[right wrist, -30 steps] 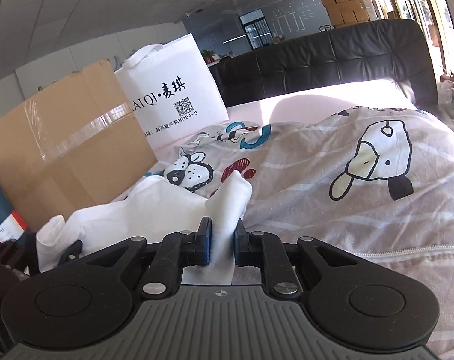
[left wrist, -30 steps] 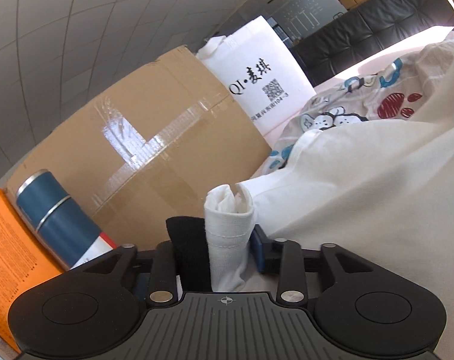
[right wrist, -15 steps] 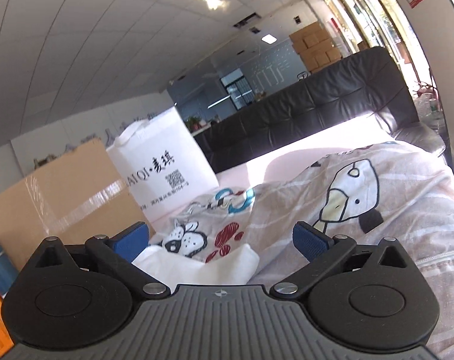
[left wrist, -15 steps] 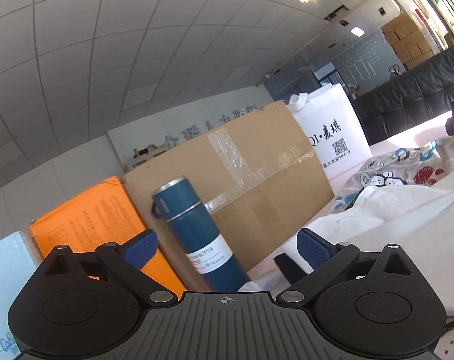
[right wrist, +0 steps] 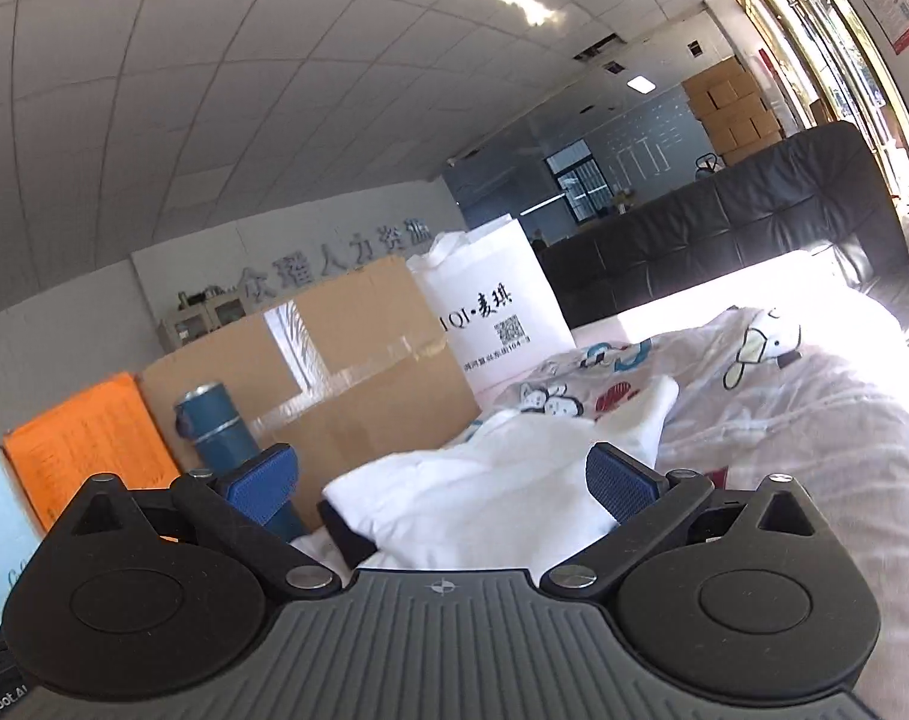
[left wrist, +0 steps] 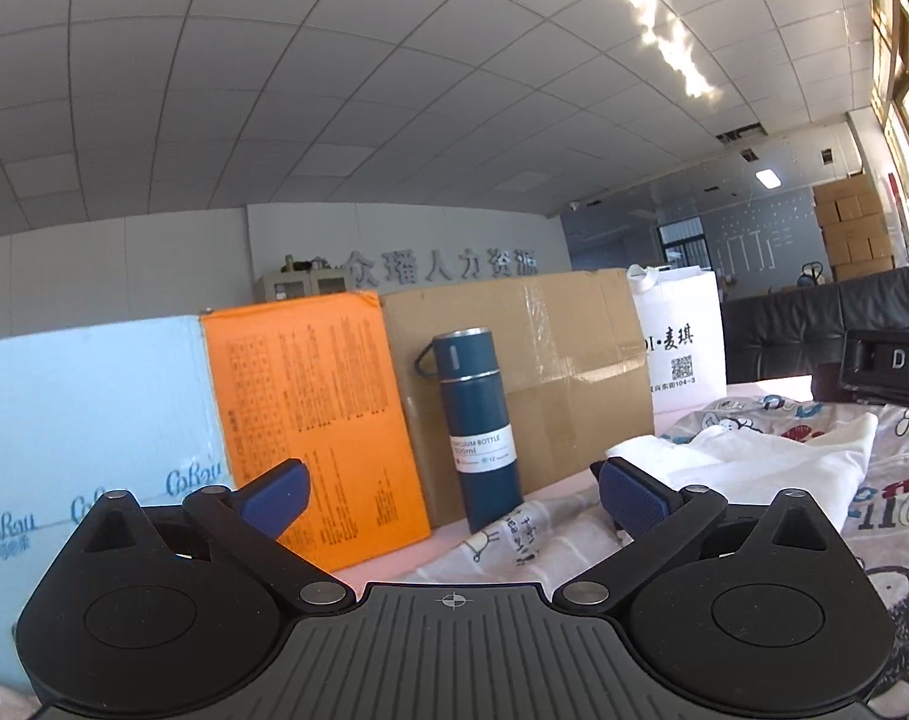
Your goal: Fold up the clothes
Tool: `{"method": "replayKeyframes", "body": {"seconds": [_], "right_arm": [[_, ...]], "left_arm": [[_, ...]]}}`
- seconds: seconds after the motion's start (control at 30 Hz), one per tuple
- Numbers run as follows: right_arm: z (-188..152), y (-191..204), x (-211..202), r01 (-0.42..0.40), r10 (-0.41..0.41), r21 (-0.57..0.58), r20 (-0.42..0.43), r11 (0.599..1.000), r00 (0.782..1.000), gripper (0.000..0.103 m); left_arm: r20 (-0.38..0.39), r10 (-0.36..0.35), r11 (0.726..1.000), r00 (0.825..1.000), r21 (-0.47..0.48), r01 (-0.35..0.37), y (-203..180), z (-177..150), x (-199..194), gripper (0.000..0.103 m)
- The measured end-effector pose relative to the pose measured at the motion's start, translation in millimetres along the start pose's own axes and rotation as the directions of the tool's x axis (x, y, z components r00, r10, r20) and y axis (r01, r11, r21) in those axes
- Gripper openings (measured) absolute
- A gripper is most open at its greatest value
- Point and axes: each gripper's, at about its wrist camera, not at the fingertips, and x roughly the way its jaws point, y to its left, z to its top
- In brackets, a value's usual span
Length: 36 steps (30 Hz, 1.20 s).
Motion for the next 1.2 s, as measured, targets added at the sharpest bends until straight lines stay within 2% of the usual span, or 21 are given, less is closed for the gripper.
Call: {"method": "replayKeyframes", "body": {"seconds": [0.1,0.23,0.37,0.5,0.87,1.03,1.2], "right_arm": [[-19.5,26.8,-20.7,0.049,-0.05,-0.051,-0.018,0.997,0.999,0.103],[-36.7,49.1,-29.3,0.104,-0.101,-0.15,0.022,0.983,0.995,0.103],[-47.2,57.6,-28.6,0.13,-0.116,-0.249,0.072,0.96,0.991,0.103],[-53.3,62.6,-24.2,0.153,-0.135,-0.314,0.077,0.937,0.988,0.103],[-55.2,62.1,-33.2,0.191,-0.161,-0.321,0.117,0.927,0.98,0.103],[-53.8,62.5,-22.5,0.136,-0.128,-0.331,0.046,0.934,0.991,0.103],[-53.2,61.3,-21.3,0.126,-0.119,-0.318,0.04,0.94,0.992,0.103]], "left_arm": [[-0.011,-0.013,0.998,1.0,-0.054,0.013,15.8,-13.6,-1.5,0.103],[-0.006,-0.061,0.987,0.998,-0.15,0.059,31.4,-24.7,2.8,0.103],[0.076,-0.053,0.987,0.996,-0.147,0.064,34.2,-31.0,-3.0,0.103],[0.106,-0.044,0.984,0.993,-0.169,0.061,34.8,-36.2,-4.8,0.103],[0.086,-0.072,0.988,0.994,-0.133,0.083,26.1,-40.5,-2.6,0.103],[0.086,-0.072,0.988,0.994,-0.129,0.083,25.7,-41.1,-3.9,0.103],[0.093,-0.074,0.989,0.993,-0.12,0.085,23.8,-41.0,-4.4,0.103]]}}
